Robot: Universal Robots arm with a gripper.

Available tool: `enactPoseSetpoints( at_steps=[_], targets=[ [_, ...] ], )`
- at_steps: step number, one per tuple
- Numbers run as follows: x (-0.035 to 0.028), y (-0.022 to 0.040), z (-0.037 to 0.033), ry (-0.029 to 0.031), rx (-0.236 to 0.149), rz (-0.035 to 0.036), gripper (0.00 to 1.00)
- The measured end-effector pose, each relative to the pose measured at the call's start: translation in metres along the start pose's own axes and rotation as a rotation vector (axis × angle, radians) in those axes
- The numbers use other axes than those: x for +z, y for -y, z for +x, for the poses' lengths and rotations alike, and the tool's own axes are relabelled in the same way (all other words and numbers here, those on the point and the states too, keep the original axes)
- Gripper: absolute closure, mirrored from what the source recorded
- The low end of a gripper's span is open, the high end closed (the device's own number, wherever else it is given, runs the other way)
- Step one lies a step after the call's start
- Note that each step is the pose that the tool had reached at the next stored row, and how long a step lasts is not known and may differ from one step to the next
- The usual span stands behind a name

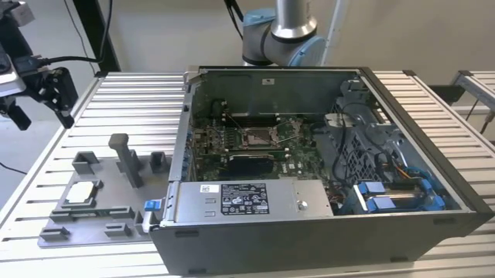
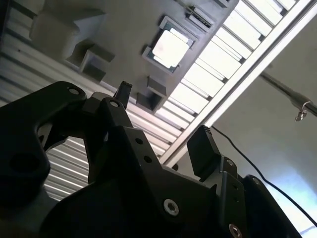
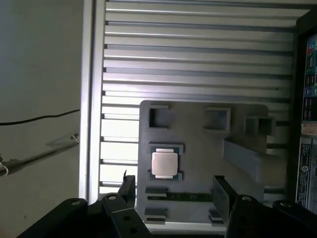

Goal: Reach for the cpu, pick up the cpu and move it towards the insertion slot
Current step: 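Pick up the cpu and move it towards the insertion slot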

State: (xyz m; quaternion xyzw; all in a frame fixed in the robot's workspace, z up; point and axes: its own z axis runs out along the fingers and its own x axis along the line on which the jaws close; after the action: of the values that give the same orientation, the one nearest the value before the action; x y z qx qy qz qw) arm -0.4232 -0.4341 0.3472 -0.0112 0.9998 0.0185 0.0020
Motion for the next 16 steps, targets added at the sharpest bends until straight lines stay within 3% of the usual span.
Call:
enactPoseSetpoints(
  at_steps=[6, 16],
  targets=[
    [0.0075, 0.0003, 0.0020, 0.0039, 0.000, 0.0001, 0.00],
    [0.0212, 0.0007, 0.0028, 0.0045, 0.000, 0.0001, 0.00]
  ],
)
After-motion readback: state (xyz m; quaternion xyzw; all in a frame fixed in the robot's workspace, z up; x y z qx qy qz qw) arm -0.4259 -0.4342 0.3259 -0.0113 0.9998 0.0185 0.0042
